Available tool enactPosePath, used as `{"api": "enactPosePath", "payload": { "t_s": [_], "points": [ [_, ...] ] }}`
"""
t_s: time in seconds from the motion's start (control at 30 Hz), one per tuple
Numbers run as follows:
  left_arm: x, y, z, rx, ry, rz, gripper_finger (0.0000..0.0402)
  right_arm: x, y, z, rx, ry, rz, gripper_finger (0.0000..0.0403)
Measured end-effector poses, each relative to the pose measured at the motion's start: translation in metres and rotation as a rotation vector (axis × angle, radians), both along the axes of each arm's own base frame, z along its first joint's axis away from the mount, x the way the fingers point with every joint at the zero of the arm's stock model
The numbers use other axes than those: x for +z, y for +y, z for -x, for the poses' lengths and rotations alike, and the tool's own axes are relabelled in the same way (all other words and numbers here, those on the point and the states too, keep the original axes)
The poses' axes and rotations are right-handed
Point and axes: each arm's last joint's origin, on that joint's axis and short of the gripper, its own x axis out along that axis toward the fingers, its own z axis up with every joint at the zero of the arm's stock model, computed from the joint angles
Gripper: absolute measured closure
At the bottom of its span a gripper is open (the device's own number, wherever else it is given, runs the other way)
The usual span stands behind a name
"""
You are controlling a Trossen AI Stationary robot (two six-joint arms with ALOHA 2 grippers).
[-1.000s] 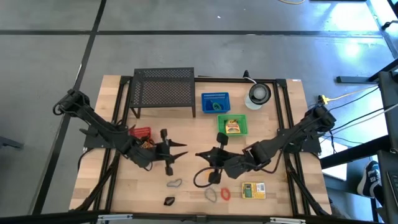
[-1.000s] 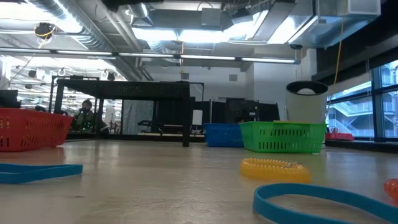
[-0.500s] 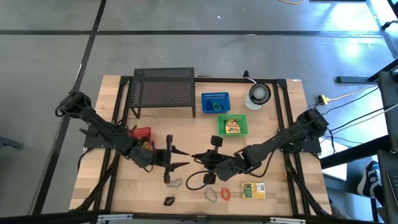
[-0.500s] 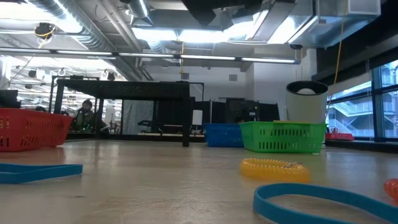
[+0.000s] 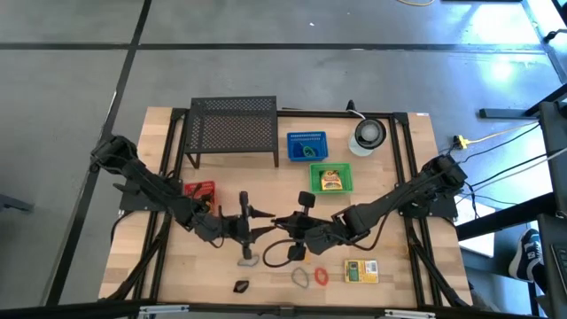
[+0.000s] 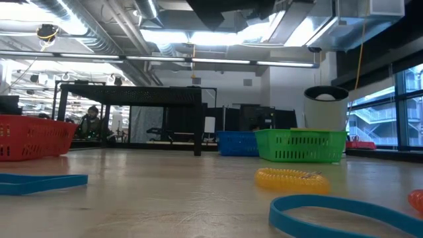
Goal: Pick & Place Office Desk Supplies
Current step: Put the black rubber band into the orange basket
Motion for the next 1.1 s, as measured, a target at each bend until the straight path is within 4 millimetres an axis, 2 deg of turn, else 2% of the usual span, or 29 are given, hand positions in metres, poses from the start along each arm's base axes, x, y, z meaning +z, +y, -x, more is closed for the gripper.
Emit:
{"api": "enactPosePath", "payload": {
  "t_s": [0.2, 0.53, 0.8, 1.1],
  "points": [
    [-0.0004, 0.0002, -0.0019, -0.078, 0.007, 0.028, 0.0260, 0.0012, 0.0004, -0.0008, 0.006, -0.012, 0.003, 0.0386],
    [-0.0009, 0.0005, -0.0018, -0.069, 0.011, 0.022, 0.0260, 0.0023, 0.0014, -0.0009, 0.029, -0.012, 0.034, 0.0386],
    [-0.0008, 0.0032, -0.0013, 0.026, 0.005, 0.005, 0.0260, 0.0025, 0.0025, -0.0010, 0.065, -0.005, 0.027, 0.0386],
    [-0.0043, 0.0015, -0.0010, -0.038, 0.039, 0.021, 0.0264, 0.0027, 0.0021, -0.0010, 0.055, -0.007, 0.042, 0.0386]
  ]
}}
